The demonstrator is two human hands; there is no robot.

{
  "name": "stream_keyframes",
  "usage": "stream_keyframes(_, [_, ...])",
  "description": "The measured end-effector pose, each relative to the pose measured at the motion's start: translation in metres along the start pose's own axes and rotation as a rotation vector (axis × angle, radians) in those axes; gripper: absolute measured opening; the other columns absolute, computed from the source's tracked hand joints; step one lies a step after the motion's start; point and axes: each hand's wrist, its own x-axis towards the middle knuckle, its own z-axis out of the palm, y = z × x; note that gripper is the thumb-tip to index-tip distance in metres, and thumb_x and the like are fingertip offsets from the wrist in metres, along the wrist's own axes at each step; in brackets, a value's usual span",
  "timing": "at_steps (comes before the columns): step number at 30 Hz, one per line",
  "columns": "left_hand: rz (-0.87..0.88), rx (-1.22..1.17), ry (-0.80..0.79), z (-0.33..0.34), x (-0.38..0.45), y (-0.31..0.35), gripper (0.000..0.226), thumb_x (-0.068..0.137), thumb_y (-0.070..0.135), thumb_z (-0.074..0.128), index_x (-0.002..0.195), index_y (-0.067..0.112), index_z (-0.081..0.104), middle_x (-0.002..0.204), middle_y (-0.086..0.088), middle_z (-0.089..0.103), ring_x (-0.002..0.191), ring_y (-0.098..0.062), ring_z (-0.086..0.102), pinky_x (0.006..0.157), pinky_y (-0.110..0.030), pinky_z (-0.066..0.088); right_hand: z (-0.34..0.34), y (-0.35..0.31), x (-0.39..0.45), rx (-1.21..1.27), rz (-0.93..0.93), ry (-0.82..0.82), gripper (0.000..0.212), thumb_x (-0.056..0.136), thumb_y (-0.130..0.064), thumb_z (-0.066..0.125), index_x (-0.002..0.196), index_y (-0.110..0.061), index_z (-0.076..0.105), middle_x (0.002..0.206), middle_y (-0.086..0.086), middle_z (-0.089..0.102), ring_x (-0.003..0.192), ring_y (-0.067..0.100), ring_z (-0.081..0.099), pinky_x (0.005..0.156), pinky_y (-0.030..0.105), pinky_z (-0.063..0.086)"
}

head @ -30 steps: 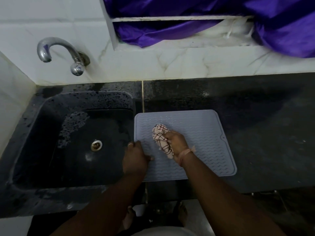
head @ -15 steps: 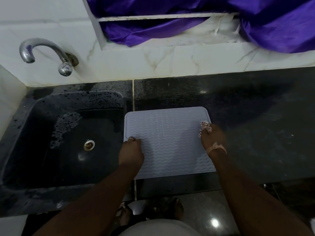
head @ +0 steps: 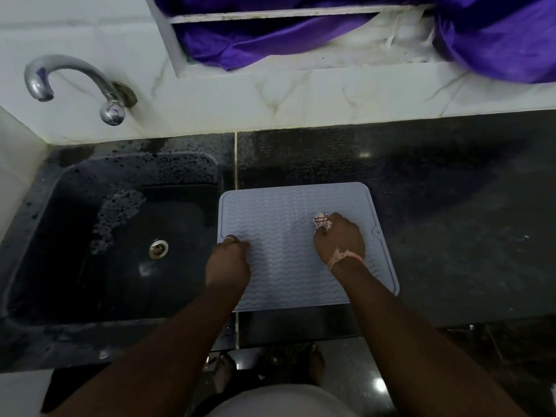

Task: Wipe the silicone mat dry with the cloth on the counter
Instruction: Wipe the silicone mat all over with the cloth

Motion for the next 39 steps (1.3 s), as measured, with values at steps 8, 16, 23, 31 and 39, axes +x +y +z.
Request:
stream_keyframes(8, [0.008,0.000,0.007,0.001,0.001,-0.005,0.055,0.082,0.015,0.072,0.135,0.024,0.061,0.134,0.000,0.056,0.116,-0.023,0.056,0.089,-0.036,0.056,0.024,-0.040,-0.018,0.238,0.042,-0.098,0.022,0.089,-0.026,0.060,0.103,-0.010,0.069,0.093,0.004,0.070,0.085,0.021,0.065,0.069,0.026,0.048])
stream_keyframes(16, [0.018,0.004,-0.019,0.002,0.003,-0.009,0.056,0.083,0.016,0.071,0.138,0.024,0.059,0.135,0.000,0.053,0.117,-0.023,0.055,0.090,-0.036,0.054,-0.030,0.039,0.021,0.435,0.388,0.060,0.034,0.092,-0.039,0.061,0.098,-0.007,0.072,0.097,0.013,0.074,0.094,0.033,0.070,0.089,0.046,0.057])
stream_keyframes(23, [0.020,-0.004,-0.029,0.002,0.003,-0.008,0.054,0.084,0.016,0.071,0.137,0.023,0.059,0.135,-0.001,0.053,0.119,-0.023,0.054,0.093,-0.039,0.054,-0.005,0.011,-0.013,0.170,0.206,0.163,0.022,0.093,-0.029,0.059,0.091,-0.009,0.065,0.087,0.011,0.069,0.079,0.029,0.064,0.066,0.026,0.041])
stream_keyframes(31, [0.039,0.024,-0.016,0.000,0.002,-0.007,0.047,0.085,0.016,0.070,0.130,0.024,0.063,0.129,-0.002,0.055,0.115,-0.025,0.055,0.089,-0.041,0.056,0.034,-0.050,-0.035,0.186,0.141,0.043,0.024,0.092,-0.029,0.059,0.099,-0.008,0.067,0.088,0.009,0.070,0.079,0.024,0.066,0.064,0.023,0.042])
stream_keyframes(39, [0.067,0.056,0.010,0.000,0.002,-0.009,0.040,0.087,0.018,0.067,0.127,0.026,0.064,0.124,-0.001,0.056,0.110,-0.023,0.056,0.083,-0.037,0.057,0.047,-0.074,-0.039,0.383,0.318,-0.044,0.029,0.089,-0.033,0.060,0.102,-0.010,0.070,0.098,0.009,0.072,0.091,0.027,0.067,0.076,0.029,0.052])
